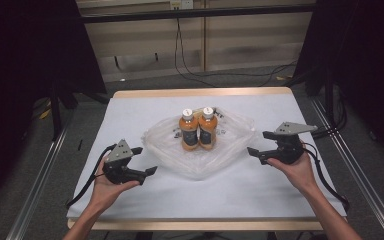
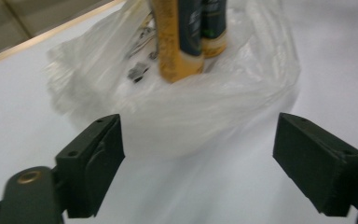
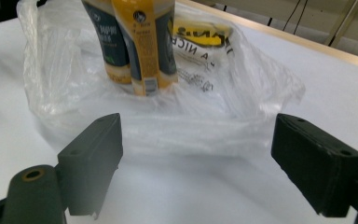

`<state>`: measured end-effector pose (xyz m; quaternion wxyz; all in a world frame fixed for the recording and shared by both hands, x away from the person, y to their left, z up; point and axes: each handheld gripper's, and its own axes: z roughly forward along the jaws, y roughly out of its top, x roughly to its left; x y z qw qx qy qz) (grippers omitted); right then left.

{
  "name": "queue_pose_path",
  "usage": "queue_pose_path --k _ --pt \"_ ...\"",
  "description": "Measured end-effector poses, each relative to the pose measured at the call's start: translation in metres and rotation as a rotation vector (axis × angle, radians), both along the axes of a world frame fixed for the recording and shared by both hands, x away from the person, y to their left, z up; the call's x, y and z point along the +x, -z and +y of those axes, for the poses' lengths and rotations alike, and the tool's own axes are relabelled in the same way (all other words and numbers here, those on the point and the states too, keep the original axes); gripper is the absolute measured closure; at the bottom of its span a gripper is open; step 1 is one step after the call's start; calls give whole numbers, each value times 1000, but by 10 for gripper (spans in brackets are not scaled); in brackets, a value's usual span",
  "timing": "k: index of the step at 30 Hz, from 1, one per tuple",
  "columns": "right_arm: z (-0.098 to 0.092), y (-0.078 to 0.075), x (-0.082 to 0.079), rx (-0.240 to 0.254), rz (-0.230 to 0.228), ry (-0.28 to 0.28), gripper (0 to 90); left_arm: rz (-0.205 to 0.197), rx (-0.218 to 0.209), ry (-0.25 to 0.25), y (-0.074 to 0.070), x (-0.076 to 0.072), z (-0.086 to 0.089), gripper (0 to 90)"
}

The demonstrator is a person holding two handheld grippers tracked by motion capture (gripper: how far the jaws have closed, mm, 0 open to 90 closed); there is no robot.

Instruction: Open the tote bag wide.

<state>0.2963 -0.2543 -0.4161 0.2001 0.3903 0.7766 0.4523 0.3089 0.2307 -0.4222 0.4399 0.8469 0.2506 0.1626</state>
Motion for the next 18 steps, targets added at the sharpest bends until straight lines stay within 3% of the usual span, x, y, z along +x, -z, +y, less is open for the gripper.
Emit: queue_pose_path --k 2,4,6,11,13,15,18 --pt "-2 1 -8 12 -1 4 163 14 -11 -27 0 -5 8 123" --pt "-4 2 -17 18 -3 14 163 23 -15 -20 2 -10 17 104" --pt "-7 3 -27 26 -8 25 164 12 17 -50 3 -16 24 108" --pt "-16 9 -48 59 -3 61 161 22 29 -116 11 -37 42 100" --pt "-20 12 -57 54 2 80 154 22 -7 -141 14 -47 46 97" --pt "-26 14 -68 56 2 95 152 27 -4 -178 16 -58 49 92" --pt "-33 17 -84 65 -8 129 144 31 -46 -206 21 -72 50 89"
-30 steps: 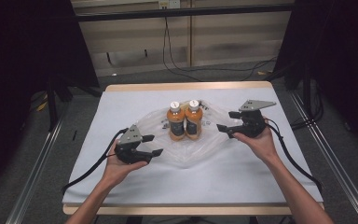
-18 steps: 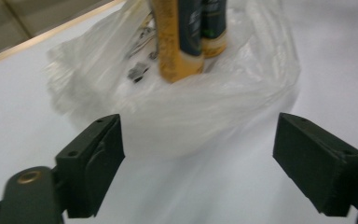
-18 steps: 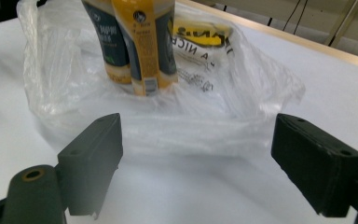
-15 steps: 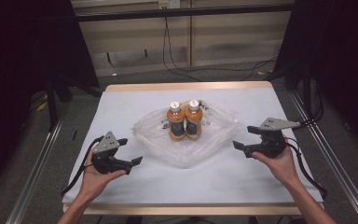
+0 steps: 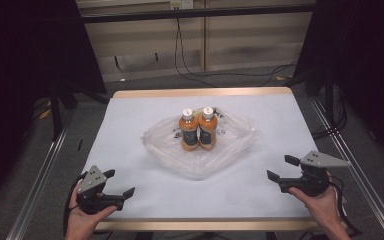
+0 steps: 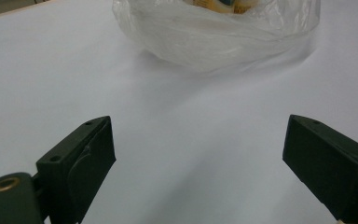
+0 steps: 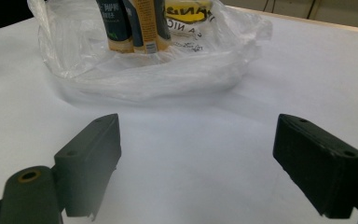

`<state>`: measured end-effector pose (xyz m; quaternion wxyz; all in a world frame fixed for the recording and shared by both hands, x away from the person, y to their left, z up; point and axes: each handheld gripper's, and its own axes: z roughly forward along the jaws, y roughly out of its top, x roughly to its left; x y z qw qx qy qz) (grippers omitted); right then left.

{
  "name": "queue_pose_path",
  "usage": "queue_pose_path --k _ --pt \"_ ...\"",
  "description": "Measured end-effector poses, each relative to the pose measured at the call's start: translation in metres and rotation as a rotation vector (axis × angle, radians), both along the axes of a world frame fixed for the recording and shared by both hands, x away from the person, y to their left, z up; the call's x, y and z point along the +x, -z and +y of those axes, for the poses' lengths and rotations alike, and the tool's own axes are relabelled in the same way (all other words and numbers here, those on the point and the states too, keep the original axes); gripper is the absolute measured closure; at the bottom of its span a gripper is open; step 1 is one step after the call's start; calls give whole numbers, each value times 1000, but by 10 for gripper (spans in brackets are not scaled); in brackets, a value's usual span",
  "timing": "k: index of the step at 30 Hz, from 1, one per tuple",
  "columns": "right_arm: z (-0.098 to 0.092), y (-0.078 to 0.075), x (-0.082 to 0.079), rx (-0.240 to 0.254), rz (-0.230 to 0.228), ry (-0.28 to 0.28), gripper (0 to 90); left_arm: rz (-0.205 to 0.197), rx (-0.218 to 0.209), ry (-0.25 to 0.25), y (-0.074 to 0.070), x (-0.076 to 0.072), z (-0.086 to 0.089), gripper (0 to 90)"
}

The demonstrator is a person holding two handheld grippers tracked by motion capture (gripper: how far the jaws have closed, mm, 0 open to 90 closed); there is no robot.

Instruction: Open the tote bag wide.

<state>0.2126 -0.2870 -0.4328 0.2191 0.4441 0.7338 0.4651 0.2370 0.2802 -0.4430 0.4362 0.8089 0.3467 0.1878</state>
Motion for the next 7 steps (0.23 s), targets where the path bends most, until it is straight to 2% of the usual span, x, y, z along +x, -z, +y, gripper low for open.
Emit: queue_pose_path --k 2,4,5,7 --pt "-3 2 -11 14 -2 28 139 20 3 1 6 -5 -3 89" --pt "-5 4 -21 25 -8 53 127 43 -4 26 11 -9 -7 89" --pt "-6 4 -26 34 -15 66 127 40 4 33 11 -11 -9 89" --pt "-5 3 -33 29 -37 84 121 25 -29 47 13 -9 -13 89"
